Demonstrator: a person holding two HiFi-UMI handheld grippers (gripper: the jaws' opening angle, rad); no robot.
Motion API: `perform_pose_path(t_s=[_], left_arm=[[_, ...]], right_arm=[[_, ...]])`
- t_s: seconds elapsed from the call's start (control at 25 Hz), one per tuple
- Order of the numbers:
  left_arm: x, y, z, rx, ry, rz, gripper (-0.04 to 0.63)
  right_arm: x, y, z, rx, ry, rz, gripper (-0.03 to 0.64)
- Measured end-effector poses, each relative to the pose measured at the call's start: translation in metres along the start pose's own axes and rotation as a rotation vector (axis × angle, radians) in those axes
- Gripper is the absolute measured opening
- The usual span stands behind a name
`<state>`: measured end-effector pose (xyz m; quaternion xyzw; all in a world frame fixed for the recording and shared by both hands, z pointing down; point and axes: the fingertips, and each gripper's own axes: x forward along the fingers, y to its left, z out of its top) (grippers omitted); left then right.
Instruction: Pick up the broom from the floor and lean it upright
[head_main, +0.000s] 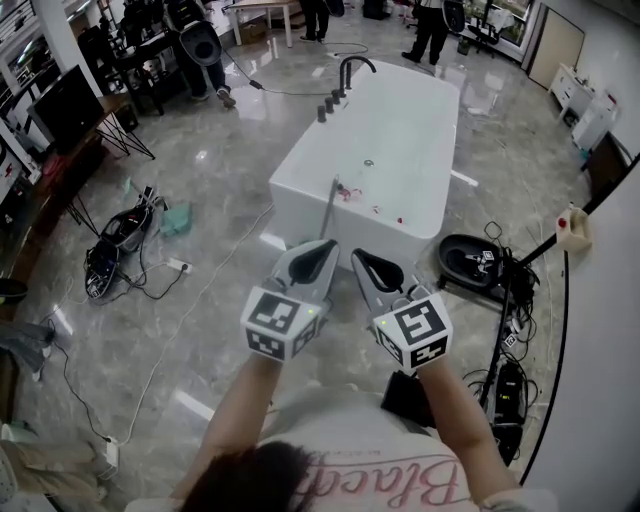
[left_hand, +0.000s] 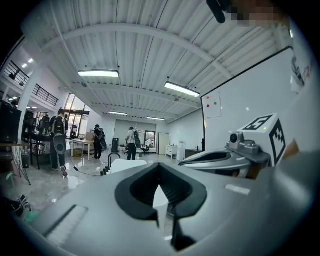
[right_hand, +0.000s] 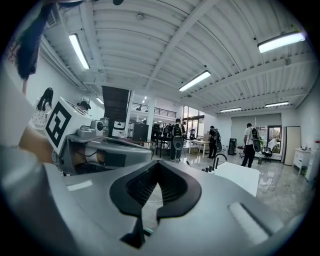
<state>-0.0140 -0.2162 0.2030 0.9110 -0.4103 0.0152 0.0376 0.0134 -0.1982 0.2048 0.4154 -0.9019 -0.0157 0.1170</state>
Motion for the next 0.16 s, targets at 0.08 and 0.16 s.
perform_pose_path(t_s=[0.08,0.16], left_arm=[[0.001,-0.0002,-0.0004,0.002,-0.001,0.0,0.0],[0.0023,0.0005,-0.0015,0.008,-0.001,0.0,0.0]], right_arm=[[0.0011,-0.002,0.0004,0.014,-0.005,0.0,0.0],[0.0029,-0.0046,0.0019,0.02,-0.011,-0.005,0.0]])
